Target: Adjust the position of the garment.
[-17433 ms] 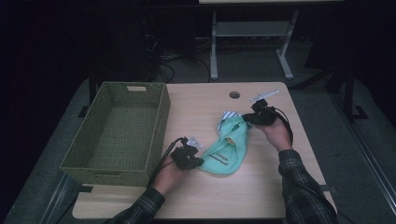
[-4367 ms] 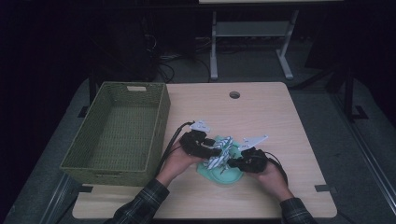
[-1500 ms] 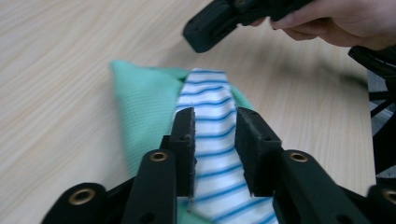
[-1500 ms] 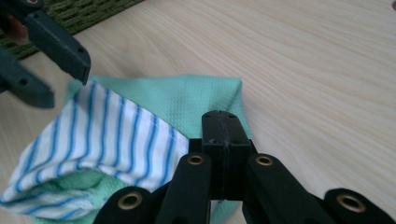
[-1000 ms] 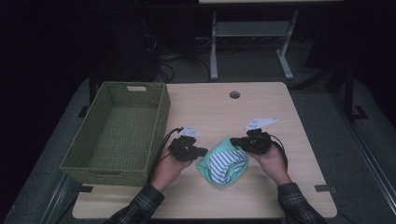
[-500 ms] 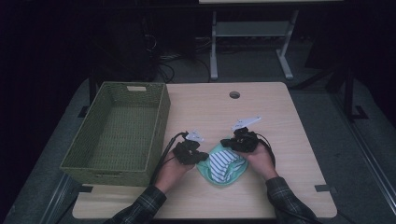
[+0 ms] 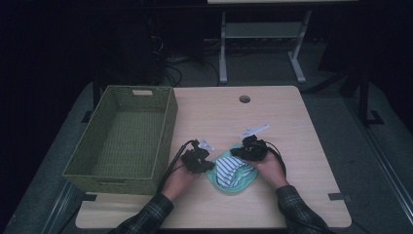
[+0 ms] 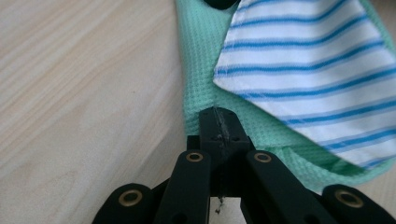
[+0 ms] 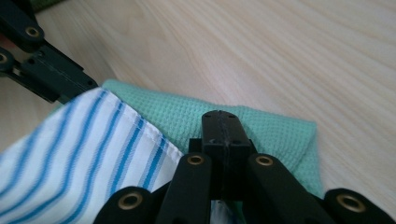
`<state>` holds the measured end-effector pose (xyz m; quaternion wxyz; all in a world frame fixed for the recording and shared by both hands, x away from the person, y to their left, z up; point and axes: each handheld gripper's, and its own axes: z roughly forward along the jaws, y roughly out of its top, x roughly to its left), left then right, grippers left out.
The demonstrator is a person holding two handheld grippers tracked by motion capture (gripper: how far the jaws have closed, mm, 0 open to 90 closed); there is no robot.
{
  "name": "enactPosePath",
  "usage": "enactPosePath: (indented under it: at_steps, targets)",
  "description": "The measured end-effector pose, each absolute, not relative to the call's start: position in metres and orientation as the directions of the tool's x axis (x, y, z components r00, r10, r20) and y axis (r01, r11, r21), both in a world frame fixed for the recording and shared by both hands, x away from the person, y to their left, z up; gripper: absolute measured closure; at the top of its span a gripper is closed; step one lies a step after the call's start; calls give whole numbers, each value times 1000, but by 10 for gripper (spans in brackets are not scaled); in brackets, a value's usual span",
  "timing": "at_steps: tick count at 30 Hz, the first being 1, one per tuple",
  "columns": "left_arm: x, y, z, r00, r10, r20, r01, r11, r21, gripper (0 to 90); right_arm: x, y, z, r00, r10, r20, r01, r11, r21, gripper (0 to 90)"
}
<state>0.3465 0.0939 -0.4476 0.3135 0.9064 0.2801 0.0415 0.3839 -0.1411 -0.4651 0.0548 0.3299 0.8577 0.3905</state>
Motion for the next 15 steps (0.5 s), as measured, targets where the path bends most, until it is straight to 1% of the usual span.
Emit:
enactPosePath:
  at_steps: [5, 8, 10, 12, 15]
  targets:
    - [338, 102, -434, 842, 520, -143, 480, -602, 638, 896, 382, -163, -454, -755, 637, 156, 525, 444, 726, 898]
    - [328, 103, -432, 849, 505, -154, 473, -600, 645, 896, 381, -175, -454, -740, 655, 153, 534, 434, 725, 899]
    - [325, 104, -432, 856, 495, -153, 467, -610, 640, 896, 381, -181, -455, -734, 662, 153, 540, 433, 722, 898]
    - [318, 101, -436, 855, 487, -176, 476, -606, 637, 896, 380, -185, -457, -729, 667, 154, 546, 430, 719, 899]
    - [317, 97, -441, 869, 465, -168, 460, -639, 616, 896, 380, -187, -458, -726, 670, 155, 551, 431, 714, 898]
